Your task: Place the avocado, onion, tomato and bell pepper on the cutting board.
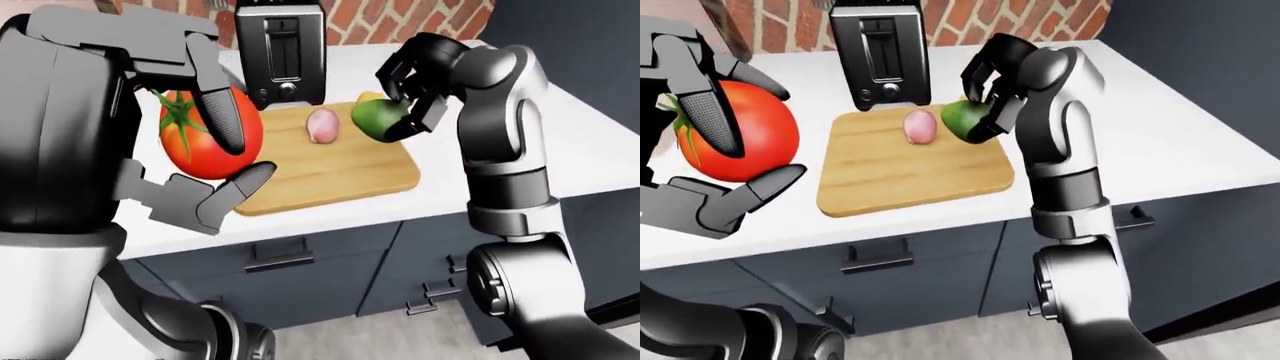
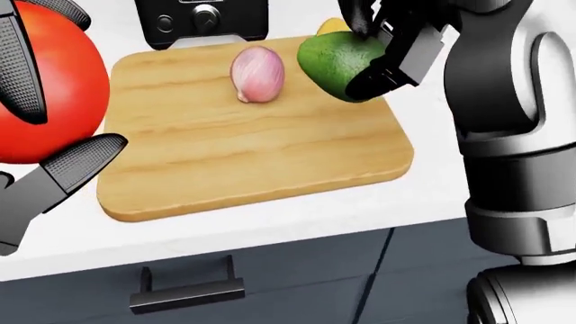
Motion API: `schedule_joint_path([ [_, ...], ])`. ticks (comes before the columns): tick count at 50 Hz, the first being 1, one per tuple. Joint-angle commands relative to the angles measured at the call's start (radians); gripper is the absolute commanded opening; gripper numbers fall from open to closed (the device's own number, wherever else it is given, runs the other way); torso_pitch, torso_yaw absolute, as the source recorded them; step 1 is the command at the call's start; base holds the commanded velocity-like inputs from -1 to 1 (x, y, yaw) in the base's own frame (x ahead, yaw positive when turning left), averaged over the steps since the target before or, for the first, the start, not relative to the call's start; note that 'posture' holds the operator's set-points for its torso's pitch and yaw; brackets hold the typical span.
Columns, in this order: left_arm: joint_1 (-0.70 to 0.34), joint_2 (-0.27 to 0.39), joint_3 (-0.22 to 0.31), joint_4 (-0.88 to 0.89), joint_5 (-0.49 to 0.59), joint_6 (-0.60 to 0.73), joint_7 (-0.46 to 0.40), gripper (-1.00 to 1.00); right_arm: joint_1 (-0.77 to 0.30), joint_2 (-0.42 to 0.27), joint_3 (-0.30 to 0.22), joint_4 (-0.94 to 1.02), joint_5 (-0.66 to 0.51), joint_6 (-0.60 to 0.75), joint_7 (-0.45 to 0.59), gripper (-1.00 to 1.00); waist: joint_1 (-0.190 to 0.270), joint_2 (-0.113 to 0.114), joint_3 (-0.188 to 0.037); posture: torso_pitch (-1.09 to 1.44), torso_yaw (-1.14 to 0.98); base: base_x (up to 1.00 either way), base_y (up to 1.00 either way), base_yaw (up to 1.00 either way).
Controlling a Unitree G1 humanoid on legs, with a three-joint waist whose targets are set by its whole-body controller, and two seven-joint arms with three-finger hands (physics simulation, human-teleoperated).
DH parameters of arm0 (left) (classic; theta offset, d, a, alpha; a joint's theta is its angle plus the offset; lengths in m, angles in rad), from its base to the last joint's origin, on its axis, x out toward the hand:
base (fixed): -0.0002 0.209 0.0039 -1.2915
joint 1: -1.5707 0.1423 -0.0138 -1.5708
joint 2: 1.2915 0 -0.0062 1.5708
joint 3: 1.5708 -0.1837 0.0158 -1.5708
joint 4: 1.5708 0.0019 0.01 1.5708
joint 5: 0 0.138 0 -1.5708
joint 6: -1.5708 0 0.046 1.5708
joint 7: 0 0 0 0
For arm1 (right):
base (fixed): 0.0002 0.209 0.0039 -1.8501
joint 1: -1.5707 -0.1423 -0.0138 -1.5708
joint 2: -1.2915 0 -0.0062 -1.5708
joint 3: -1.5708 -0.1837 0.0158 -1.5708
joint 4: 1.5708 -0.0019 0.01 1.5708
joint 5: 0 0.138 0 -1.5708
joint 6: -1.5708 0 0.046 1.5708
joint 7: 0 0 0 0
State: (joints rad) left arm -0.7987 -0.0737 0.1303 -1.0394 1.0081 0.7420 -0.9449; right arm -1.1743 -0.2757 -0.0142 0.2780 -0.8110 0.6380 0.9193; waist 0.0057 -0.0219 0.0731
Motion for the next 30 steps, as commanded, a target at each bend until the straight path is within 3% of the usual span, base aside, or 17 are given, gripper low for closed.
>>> schedule_joint_path([
  [1, -0.026, 0.002, -0.005, -0.008, -0.001, -0.012, 0.01, -1.0, -0.032, -0.014, -0.014, -0.043, -0.011, -0.011, -0.005, -0.98, -0.001, 0.001, -0.032, 0.0, 0.0, 0.0, 0.0, 0.0],
  [9, -0.022, -0.003, -0.01, -0.008, 0.001, -0.017, 0.011, -1.0, 0.006, -0.014, -0.012, -0.091, -0.037, 0.017, 0.053, -1.0, 0.003, -0.002, -0.029, 0.0, 0.0, 0.0, 0.0, 0.0],
  [17, -0.011, -0.004, -0.004, -0.008, -0.009, -0.025, 0.017, -1.0, 0.044, 0.023, -0.012, -0.098, -0.03, 0.027, 0.033, -1.0, 0.005, -0.003, -0.028, 0.0, 0.0, 0.0, 0.0, 0.0],
  [30, -0.007, -0.011, -0.001, -0.008, -0.008, -0.036, 0.015, -1.0, 0.053, 0.023, -0.005, -0.068, -0.019, 0.013, 0.006, -1.0, 0.009, -0.006, -0.027, 0.0, 0.0, 0.0, 0.0, 0.0],
])
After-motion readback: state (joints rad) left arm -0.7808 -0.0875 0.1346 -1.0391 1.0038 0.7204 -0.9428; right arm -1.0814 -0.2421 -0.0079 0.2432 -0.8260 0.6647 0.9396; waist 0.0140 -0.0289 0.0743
